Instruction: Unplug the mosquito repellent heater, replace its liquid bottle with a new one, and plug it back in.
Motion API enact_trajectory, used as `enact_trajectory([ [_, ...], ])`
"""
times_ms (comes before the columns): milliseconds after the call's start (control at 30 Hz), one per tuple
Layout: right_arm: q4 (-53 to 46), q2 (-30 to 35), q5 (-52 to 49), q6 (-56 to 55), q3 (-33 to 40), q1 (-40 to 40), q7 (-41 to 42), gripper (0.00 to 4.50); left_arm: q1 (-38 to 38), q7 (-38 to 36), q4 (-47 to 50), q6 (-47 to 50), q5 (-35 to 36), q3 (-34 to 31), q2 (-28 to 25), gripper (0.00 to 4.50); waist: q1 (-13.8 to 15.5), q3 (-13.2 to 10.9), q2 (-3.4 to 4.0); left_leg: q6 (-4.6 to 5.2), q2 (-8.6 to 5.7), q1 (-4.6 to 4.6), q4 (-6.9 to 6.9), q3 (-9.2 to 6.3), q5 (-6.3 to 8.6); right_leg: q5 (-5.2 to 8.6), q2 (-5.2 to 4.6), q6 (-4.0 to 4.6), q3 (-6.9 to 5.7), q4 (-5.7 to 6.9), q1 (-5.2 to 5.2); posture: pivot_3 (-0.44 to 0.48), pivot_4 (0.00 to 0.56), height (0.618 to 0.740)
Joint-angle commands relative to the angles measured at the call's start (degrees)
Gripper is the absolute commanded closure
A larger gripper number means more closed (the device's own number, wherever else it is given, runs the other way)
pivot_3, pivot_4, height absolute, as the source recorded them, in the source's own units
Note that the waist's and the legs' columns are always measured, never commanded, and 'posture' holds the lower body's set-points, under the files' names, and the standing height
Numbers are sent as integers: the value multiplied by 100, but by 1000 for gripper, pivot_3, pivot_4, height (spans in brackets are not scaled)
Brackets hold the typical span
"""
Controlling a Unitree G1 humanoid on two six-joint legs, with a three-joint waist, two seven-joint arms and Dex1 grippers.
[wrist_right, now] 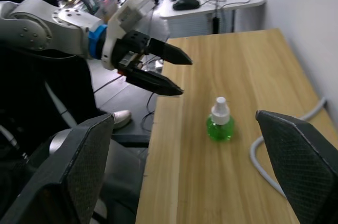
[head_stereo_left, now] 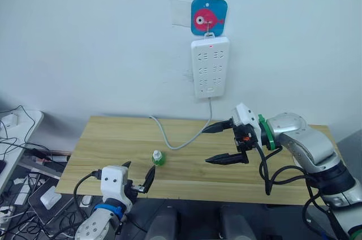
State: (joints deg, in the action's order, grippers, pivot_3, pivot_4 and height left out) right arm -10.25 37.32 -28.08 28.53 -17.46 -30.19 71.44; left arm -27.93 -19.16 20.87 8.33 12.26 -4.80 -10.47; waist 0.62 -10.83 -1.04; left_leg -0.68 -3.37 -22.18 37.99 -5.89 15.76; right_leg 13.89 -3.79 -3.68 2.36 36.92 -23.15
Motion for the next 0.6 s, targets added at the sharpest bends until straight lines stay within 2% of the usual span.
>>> enact_trajectory([
  [33, 25, -29, 77, -126, -52, -198, 291, 22, 214, 80, -570, -567, -182, 13, 93, 0, 30, -12, -3, 0, -1, -1, 0, 0, 0, 0, -3, 0, -1, -1, -1, 73, 220, 740],
  [267, 125, -114, 461, -255, -141, -339, 241, 22, 1106, 12, -2026, -1451, -560, 243, 113, 0, 55, -79, -8, -1, 0, -17, -1, -12, 0, -1, -7, 1, -14, 2, -12, 61, 243, 740],
  [600, -317, -75, 208, 323, 76, -520, 181, 22, 2126, -159, -3926, -2460, -680, 281, 98, 0, 30, -173, -4, -1, -5, -56, -2, -19, 0, -3, -18, 2, -20, 4, -50, 4, 269, 740],
])
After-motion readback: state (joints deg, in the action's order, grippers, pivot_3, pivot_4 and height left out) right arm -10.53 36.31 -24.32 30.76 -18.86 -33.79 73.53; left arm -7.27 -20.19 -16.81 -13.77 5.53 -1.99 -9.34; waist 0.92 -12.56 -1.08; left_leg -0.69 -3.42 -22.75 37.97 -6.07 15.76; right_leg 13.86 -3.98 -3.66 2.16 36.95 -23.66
